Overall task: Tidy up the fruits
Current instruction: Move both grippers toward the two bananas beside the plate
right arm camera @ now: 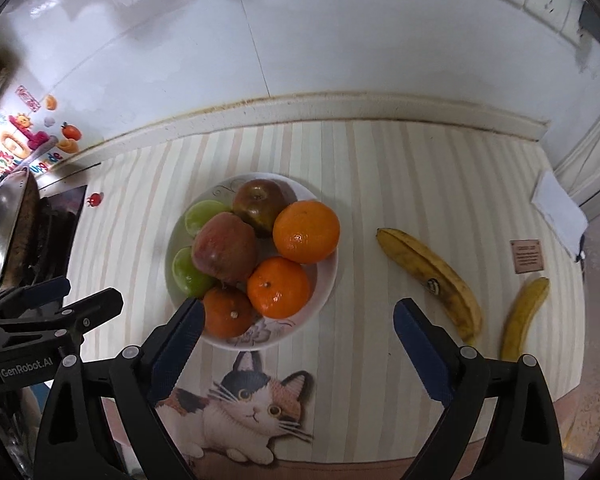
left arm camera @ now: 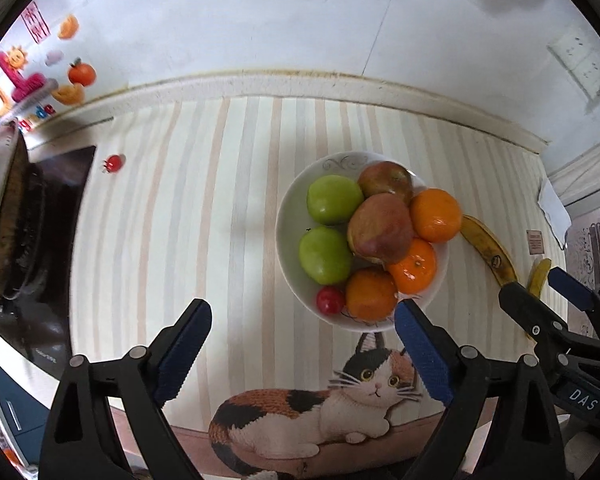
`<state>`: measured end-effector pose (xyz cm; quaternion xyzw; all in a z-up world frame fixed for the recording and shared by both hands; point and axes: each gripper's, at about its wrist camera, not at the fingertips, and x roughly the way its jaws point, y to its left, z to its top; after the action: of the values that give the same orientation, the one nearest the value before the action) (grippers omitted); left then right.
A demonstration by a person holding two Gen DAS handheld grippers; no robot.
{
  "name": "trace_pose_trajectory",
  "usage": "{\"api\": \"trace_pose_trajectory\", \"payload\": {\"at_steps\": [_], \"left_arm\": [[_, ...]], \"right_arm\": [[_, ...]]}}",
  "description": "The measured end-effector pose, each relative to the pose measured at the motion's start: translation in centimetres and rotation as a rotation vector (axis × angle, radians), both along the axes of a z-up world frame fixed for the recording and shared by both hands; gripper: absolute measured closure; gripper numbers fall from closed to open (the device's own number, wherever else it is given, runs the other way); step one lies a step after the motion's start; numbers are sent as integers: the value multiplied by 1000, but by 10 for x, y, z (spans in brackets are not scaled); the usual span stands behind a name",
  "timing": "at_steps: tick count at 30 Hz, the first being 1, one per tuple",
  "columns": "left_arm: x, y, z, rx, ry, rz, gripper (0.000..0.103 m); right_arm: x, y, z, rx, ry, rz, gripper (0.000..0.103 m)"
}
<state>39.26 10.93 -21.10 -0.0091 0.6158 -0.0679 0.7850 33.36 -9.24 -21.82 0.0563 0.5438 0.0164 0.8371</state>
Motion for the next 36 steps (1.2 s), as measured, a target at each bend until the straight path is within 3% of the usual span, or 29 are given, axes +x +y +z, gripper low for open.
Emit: {"api": "trace_pose_trajectory", "payload": {"at_steps": [8,18,28,30,36], "left_arm": [[-34,-8,42,30,-91,-28,9],[-64,-7,80,18,-167,-19,9],[-76,-18,79,1,-156,-9,9],[-72,-28,76,-4,-151,-17,4],[-48,-83,59,-72,-107,-70,3]], "right_arm": [[-43,0,47,-17,-96,3,6],[-79,-1,82,-13,-151,14,6],[-85,-19,71,89,-121,18,6],[-84,-32,63,113,-102,-2,6],[-84,-101,41,126,-81,-135,6]]}}
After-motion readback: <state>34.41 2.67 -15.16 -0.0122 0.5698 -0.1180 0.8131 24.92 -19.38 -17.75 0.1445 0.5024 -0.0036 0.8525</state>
